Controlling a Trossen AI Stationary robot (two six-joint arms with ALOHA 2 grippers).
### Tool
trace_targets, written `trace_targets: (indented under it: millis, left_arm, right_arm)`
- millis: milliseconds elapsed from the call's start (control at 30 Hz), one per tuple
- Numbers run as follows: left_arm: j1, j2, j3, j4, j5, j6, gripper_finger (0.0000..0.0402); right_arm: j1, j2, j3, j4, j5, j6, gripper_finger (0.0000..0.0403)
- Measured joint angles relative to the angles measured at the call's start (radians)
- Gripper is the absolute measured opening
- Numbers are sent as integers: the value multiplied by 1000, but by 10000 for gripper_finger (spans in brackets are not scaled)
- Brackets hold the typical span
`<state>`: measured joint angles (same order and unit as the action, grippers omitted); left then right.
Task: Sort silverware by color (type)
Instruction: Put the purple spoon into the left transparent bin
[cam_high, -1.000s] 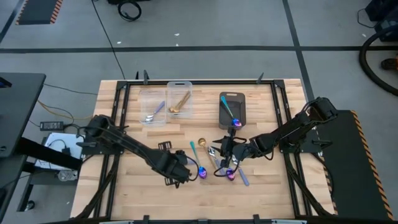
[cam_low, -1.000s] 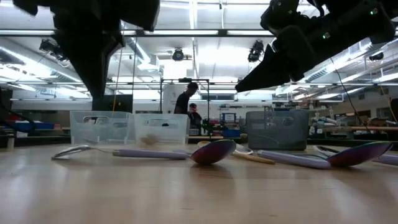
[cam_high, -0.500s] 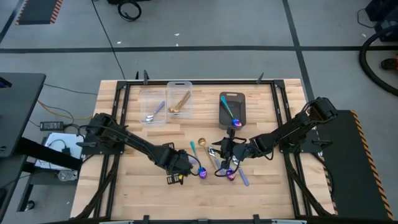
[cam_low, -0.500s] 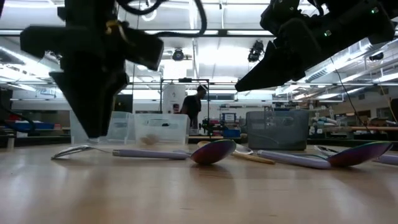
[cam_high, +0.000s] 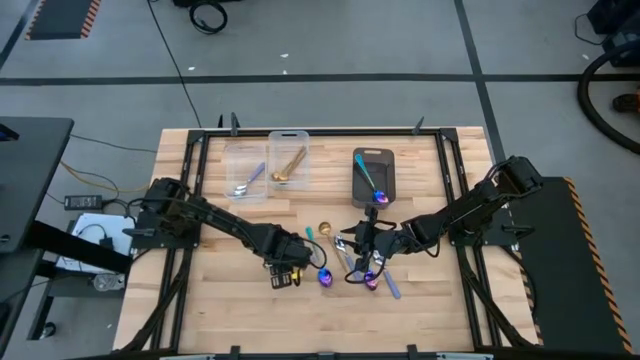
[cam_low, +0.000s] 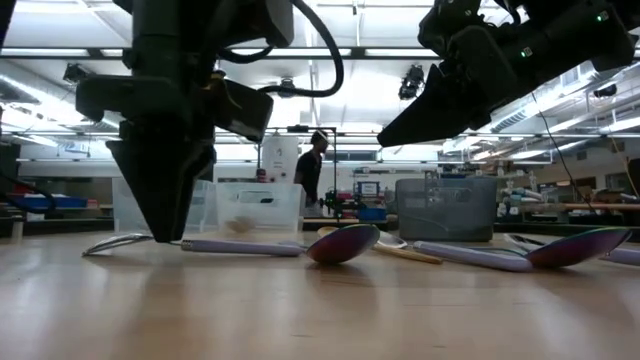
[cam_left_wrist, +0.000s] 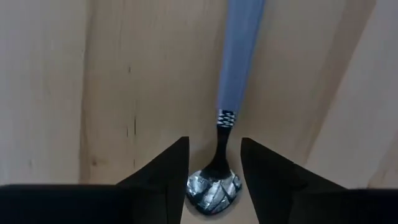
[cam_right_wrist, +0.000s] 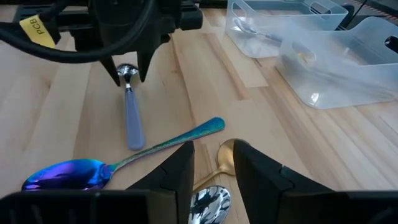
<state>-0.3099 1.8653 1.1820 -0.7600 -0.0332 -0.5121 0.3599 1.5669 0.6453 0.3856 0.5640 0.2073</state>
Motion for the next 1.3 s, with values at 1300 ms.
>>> trace_targets:
  millis: [1300]
  left_arm:
    - [-29, 5, -3, -14, -84, 97, 18]
  right_arm:
    - [19, 1, 0, -34, -33, 48, 122]
